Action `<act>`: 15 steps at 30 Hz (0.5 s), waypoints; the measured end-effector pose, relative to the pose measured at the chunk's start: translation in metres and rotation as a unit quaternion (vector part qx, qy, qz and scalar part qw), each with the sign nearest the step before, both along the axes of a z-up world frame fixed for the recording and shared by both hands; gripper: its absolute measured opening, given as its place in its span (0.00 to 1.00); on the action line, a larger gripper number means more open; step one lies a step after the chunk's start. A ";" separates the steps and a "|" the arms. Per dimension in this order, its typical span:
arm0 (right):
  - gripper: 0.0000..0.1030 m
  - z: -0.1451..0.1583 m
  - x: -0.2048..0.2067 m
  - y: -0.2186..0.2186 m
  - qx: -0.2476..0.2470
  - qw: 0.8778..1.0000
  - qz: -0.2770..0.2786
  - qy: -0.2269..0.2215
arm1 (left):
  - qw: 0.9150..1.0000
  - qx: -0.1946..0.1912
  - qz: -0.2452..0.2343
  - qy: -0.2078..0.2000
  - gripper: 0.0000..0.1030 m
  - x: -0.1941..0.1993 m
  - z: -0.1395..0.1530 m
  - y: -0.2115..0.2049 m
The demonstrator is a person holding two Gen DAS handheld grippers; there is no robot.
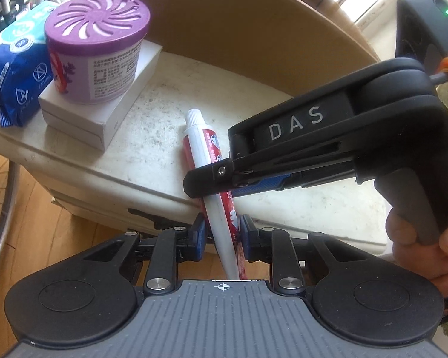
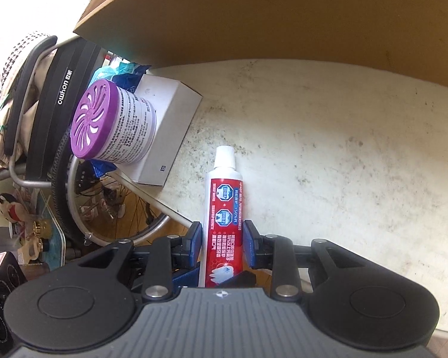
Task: Organize objects
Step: 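Lift the toothpaste tube with the right gripper and carry it over the tray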
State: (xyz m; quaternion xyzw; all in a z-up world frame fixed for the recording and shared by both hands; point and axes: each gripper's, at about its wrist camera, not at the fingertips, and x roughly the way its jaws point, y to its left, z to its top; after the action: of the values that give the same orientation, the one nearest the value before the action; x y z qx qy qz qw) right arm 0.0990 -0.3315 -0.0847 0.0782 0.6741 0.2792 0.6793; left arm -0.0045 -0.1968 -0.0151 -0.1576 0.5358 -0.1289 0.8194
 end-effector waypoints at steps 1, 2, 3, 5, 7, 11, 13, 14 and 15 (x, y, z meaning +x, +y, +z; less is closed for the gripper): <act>0.31 0.000 0.000 -0.001 0.002 1.000 -0.003 0.002 | 1.000 0.007 -0.004 -0.002 0.21 0.001 0.003 -0.004; 0.31 -0.001 -0.001 -0.001 0.004 1.000 -0.006 0.004 | 1.000 0.014 -0.008 -0.003 0.21 0.003 0.006 -0.008; 0.31 -0.001 0.000 -0.003 0.007 1.000 -0.010 0.007 | 1.000 0.019 -0.012 -0.004 0.21 0.004 0.010 -0.012; 0.32 -0.004 0.000 -0.008 0.016 1.000 -0.021 0.018 | 0.999 0.026 -0.019 -0.005 0.21 0.008 0.016 -0.019; 0.32 -0.007 0.001 -0.014 0.028 0.998 -0.037 0.033 | 0.999 0.029 -0.022 -0.002 0.21 0.012 0.020 -0.025; 0.32 -0.015 0.002 -0.026 0.054 0.994 -0.070 0.060 | 0.999 0.036 -0.027 0.002 0.21 0.022 0.027 -0.036; 0.32 -0.019 0.003 -0.031 0.067 0.992 -0.085 0.069 | 0.999 0.041 -0.032 0.005 0.21 0.026 0.031 -0.044; 0.31 -0.020 0.003 -0.033 0.073 0.990 -0.092 0.072 | 0.998 0.045 -0.035 0.003 0.21 0.028 0.033 -0.048; 0.31 -0.021 0.003 -0.035 0.079 0.989 -0.097 0.074 | 0.998 0.051 -0.040 0.000 0.21 0.029 0.036 -0.053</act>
State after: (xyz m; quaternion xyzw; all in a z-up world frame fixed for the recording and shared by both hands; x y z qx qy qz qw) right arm 0.1019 -0.3665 -0.1059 0.2169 0.6877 0.2574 0.6432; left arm 0.0242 -0.2499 0.0208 -0.0943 0.5475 -0.1340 0.8206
